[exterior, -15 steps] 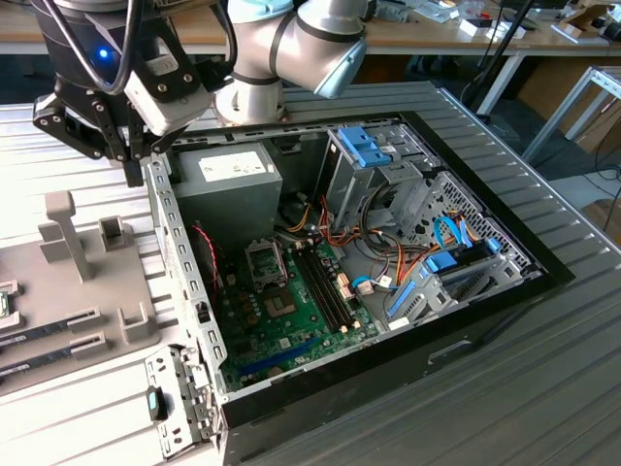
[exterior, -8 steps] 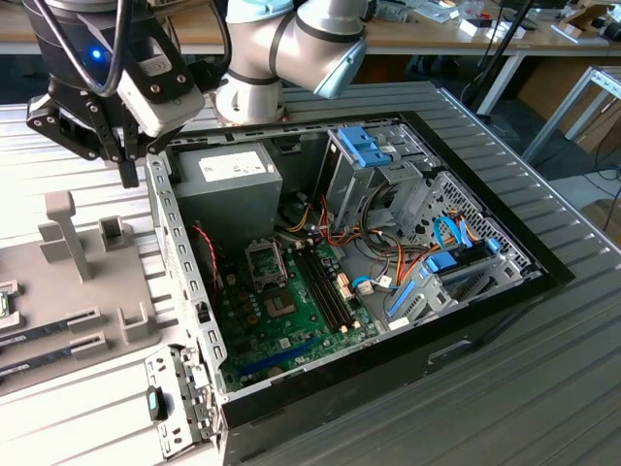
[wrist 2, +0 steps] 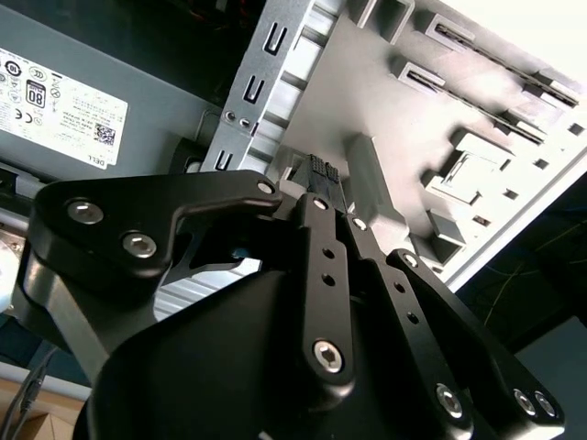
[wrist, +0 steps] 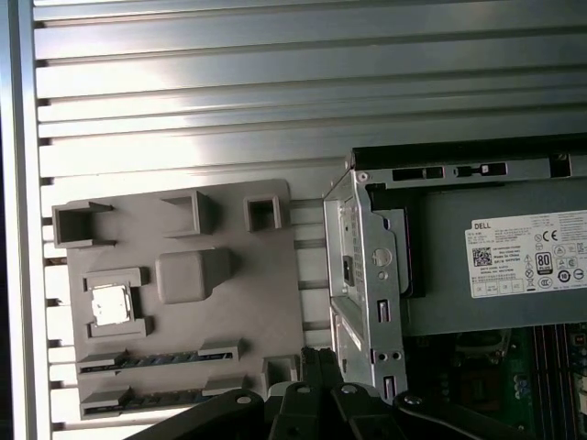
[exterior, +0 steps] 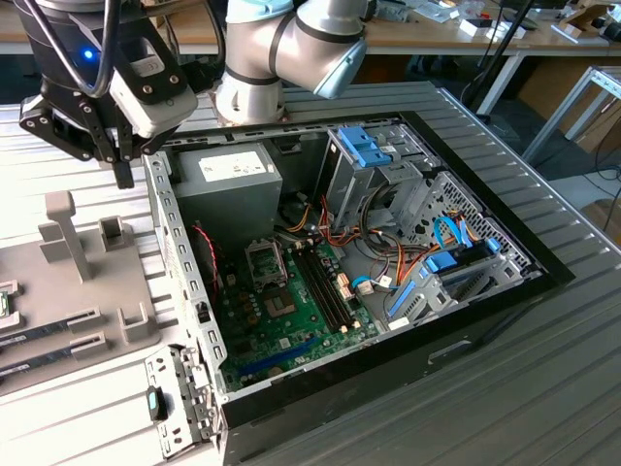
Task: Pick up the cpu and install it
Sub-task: 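Reach for the cpu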
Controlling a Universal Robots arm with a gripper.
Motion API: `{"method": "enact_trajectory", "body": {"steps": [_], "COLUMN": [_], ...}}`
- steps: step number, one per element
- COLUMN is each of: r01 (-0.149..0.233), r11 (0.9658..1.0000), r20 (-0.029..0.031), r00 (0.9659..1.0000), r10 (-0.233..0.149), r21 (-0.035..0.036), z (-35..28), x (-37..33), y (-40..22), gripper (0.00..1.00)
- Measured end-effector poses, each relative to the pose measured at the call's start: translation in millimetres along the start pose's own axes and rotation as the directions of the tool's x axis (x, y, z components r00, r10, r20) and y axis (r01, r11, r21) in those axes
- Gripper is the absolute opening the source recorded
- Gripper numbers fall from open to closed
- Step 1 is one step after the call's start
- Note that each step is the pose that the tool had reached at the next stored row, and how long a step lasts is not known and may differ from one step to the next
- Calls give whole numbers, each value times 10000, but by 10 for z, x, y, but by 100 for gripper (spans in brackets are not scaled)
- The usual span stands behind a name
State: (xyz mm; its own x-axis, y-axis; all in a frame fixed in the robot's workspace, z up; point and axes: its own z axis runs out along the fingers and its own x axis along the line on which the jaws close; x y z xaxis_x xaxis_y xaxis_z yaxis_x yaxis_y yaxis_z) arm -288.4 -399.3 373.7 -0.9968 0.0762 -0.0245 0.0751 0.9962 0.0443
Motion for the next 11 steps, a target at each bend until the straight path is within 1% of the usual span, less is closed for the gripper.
{"method": "enact_trajectory", "body": {"steps": [11], "r01": [-1], "r11": [10000], "r20": [0], "r00": [10000], "r10": [1], "r21": [0], "z": [-1], "x": [31], "y": [-2], "gripper": [11]}}
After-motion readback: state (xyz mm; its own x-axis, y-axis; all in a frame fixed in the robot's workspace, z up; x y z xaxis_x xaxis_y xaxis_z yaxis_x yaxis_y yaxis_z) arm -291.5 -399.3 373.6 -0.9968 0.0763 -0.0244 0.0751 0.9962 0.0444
